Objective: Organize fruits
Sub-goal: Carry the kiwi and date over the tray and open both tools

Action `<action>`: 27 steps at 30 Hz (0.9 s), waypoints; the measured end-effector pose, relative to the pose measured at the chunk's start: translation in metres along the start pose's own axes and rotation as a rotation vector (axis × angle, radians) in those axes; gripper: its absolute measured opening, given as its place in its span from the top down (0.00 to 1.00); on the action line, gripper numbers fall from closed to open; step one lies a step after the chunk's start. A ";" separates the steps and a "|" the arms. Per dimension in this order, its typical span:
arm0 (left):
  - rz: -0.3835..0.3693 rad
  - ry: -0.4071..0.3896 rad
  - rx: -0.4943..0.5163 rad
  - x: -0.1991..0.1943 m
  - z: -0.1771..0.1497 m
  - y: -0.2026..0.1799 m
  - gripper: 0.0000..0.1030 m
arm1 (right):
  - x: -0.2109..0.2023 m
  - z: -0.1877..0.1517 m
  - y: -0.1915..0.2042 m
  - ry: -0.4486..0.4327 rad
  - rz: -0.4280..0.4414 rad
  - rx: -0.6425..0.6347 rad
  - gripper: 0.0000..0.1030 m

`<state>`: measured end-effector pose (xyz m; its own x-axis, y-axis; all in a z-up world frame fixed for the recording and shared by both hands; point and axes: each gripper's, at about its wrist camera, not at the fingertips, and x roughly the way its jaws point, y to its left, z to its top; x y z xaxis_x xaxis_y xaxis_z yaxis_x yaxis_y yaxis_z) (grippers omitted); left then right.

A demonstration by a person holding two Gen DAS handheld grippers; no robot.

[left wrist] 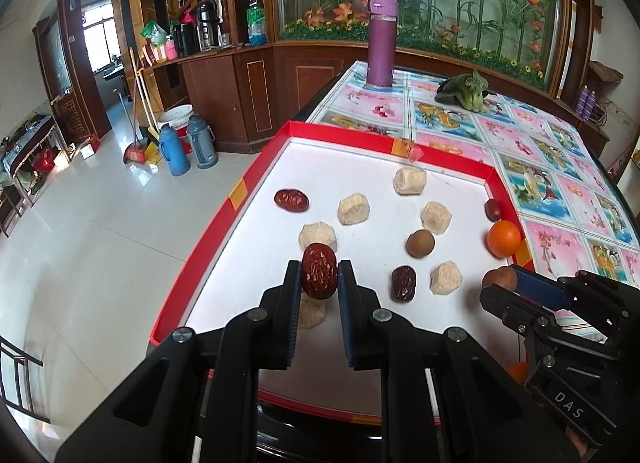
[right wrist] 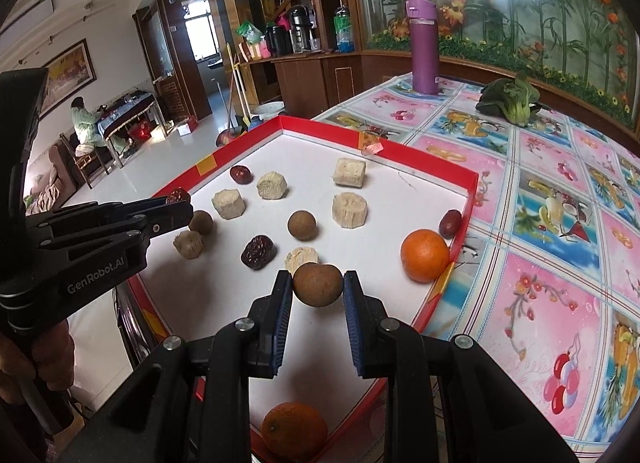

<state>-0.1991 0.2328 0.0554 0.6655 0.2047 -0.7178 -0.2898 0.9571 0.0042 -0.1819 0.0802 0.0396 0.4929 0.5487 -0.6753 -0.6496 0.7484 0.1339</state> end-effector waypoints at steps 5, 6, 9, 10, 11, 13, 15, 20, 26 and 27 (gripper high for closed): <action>0.000 0.016 0.010 0.005 -0.001 -0.002 0.81 | 0.009 -0.004 -0.001 0.025 0.009 0.001 0.76; -0.002 0.023 0.013 0.007 -0.002 -0.003 0.81 | 0.011 -0.004 0.000 0.030 0.009 0.000 0.76; -0.003 0.038 0.022 0.012 -0.004 -0.006 0.81 | 0.014 -0.005 -0.001 0.043 0.012 0.004 0.76; -0.007 0.042 0.024 0.014 -0.005 -0.007 0.81 | 0.015 -0.005 -0.001 0.044 0.014 0.006 0.76; -0.008 0.045 0.027 0.015 -0.005 -0.008 0.81 | 0.016 -0.005 -0.001 0.047 0.017 0.007 0.76; -0.008 0.051 0.035 0.017 -0.005 -0.010 0.81 | 0.017 -0.005 -0.001 0.057 0.021 0.008 0.76; -0.011 0.059 0.038 0.019 -0.005 -0.012 0.81 | 0.017 -0.005 0.000 0.058 0.025 0.004 0.76; -0.003 0.058 0.053 0.021 -0.006 -0.018 0.81 | 0.020 -0.005 0.000 0.073 0.025 0.000 0.76; 0.016 0.058 0.060 0.022 -0.006 -0.022 0.80 | 0.020 -0.005 0.000 0.072 0.023 -0.002 0.76; 0.020 0.059 0.057 0.022 -0.006 -0.022 0.80 | 0.020 -0.005 0.000 0.073 0.023 -0.002 0.76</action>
<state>-0.1824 0.2154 0.0356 0.6181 0.2130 -0.7567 -0.2619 0.9634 0.0572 -0.1749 0.0893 0.0222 0.4343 0.5374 -0.7229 -0.6614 0.7351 0.1491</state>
